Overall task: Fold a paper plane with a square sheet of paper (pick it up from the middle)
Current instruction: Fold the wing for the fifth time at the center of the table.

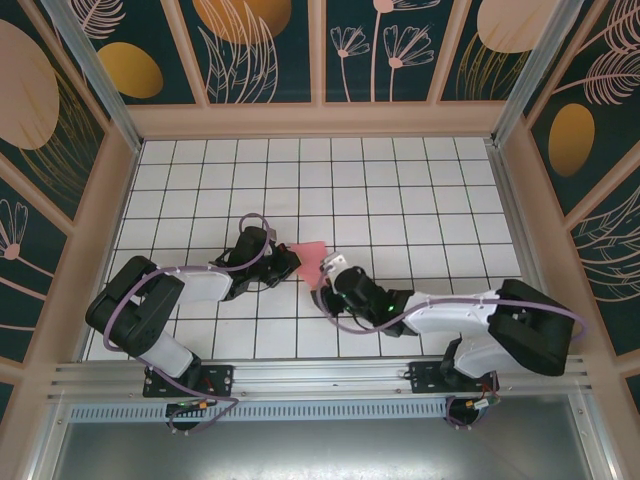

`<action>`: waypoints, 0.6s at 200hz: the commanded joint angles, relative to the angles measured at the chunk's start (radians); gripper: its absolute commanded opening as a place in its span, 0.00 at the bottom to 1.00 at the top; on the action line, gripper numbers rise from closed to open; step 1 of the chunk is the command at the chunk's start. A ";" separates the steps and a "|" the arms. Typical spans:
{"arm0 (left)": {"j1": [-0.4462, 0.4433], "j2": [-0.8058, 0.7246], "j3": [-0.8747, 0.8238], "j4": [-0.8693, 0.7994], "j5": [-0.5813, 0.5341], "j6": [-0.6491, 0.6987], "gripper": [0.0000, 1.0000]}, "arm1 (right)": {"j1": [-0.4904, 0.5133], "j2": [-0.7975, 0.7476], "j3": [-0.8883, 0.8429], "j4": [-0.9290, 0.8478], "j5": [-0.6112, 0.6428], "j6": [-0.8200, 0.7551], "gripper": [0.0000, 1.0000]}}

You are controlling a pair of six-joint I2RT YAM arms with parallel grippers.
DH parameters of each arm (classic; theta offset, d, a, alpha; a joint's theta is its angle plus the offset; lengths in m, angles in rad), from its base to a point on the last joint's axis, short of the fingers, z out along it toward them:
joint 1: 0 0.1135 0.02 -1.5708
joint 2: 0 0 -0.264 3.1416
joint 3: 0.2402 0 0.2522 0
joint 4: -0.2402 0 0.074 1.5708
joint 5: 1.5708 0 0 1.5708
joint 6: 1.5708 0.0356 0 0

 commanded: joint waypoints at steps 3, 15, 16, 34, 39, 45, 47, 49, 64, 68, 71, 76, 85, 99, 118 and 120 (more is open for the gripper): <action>0.006 -0.017 0.008 0.018 0.012 -0.004 0.02 | 0.051 0.063 0.007 0.067 0.148 -0.145 0.47; 0.006 -0.021 0.008 0.014 0.011 -0.003 0.02 | 0.079 0.098 0.026 0.062 0.178 -0.196 0.47; 0.005 -0.021 0.008 0.014 0.011 -0.003 0.02 | 0.082 0.102 0.028 0.061 0.182 -0.201 0.47; 0.005 -0.022 0.007 0.009 0.011 -0.001 0.03 | 0.122 0.155 0.047 0.069 0.273 -0.263 0.46; 0.005 -0.022 0.008 0.008 0.010 -0.001 0.03 | 0.129 0.169 0.048 0.073 0.295 -0.275 0.46; 0.005 -0.021 0.008 0.007 0.011 -0.001 0.03 | 0.133 0.185 0.051 0.072 0.317 -0.286 0.45; 0.006 -0.021 0.008 0.007 0.011 -0.001 0.03 | 0.135 0.191 0.053 0.071 0.323 -0.287 0.45; 0.006 -0.021 0.008 0.007 0.011 -0.001 0.03 | 0.136 0.196 0.055 0.069 0.332 -0.288 0.45; 0.006 -0.022 0.008 0.007 0.014 -0.002 0.03 | 0.138 0.232 0.062 0.079 0.368 -0.297 0.43; 0.005 -0.022 0.008 0.007 0.014 -0.001 0.03 | 0.137 0.240 0.064 0.083 0.380 -0.300 0.43; 0.006 -0.022 0.007 0.007 0.014 -0.001 0.03 | 0.138 0.245 0.066 0.086 0.390 -0.301 0.42; 0.005 -0.023 0.008 0.005 0.015 0.000 0.03 | 0.138 0.257 0.068 0.093 0.407 -0.303 0.42; 0.006 -0.024 0.009 0.003 0.016 0.003 0.03 | 0.138 0.271 0.071 0.106 0.420 -0.313 0.40; 0.005 -0.023 0.010 0.002 0.016 0.003 0.03 | 0.139 0.291 0.078 0.122 0.445 -0.323 0.37; 0.004 -0.021 0.009 0.003 0.019 0.003 0.03 | 0.138 0.306 0.083 0.139 0.456 -0.337 0.31; 0.006 -0.022 0.010 0.003 0.019 0.003 0.03 | 0.138 0.307 0.084 0.139 0.456 -0.337 0.31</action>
